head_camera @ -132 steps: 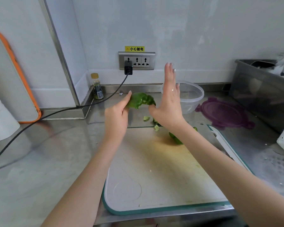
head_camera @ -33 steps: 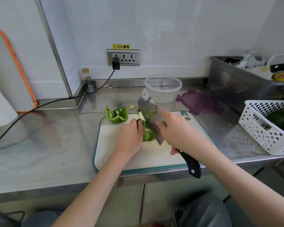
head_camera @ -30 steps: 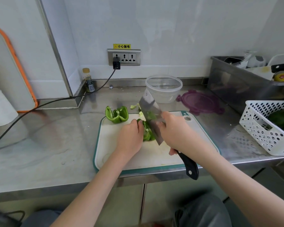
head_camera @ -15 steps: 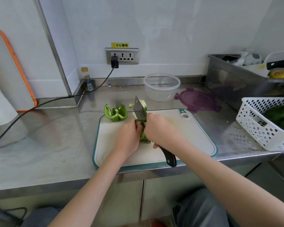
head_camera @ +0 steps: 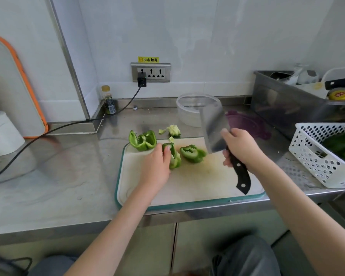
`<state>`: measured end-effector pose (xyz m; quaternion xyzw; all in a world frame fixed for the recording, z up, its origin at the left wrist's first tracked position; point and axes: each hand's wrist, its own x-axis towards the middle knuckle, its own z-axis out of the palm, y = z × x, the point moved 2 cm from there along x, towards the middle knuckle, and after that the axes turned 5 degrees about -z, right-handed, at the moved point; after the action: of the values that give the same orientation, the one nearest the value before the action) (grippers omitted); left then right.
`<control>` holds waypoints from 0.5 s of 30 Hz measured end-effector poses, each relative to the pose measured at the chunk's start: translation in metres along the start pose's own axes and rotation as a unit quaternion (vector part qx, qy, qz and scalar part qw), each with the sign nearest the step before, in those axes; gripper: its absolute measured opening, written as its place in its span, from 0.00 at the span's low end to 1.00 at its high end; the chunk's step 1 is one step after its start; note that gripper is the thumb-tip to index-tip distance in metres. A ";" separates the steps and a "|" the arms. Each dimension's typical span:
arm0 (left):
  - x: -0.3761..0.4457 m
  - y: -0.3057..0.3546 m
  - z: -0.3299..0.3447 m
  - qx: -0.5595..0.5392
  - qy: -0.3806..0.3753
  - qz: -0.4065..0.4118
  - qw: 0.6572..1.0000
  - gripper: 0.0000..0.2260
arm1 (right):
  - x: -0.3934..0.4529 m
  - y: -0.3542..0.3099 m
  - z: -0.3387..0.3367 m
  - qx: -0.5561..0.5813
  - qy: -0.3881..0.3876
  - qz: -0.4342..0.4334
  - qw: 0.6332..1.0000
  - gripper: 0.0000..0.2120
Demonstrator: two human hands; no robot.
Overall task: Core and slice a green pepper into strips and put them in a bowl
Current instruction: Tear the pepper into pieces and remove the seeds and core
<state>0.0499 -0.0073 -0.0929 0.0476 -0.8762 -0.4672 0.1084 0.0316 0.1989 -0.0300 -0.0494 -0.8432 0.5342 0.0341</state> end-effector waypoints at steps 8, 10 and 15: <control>-0.002 0.004 -0.002 -0.113 -0.017 0.004 0.993 0.05 | 0.005 0.041 0.006 -0.297 0.026 -0.034 0.954 0.19; -0.003 0.005 -0.002 -0.137 -0.013 0.007 0.990 0.06 | 0.009 0.040 0.010 -0.346 0.059 -0.069 0.934 0.18; -0.004 0.008 -0.006 -0.162 0.019 0.008 0.987 0.06 | 0.013 0.044 0.015 -0.398 0.042 -0.045 0.915 0.19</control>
<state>0.0556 -0.0069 -0.0833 0.0311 -0.7868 -0.6013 0.1356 0.0192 0.2055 -0.0767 -0.0436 -0.9852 0.1496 0.0709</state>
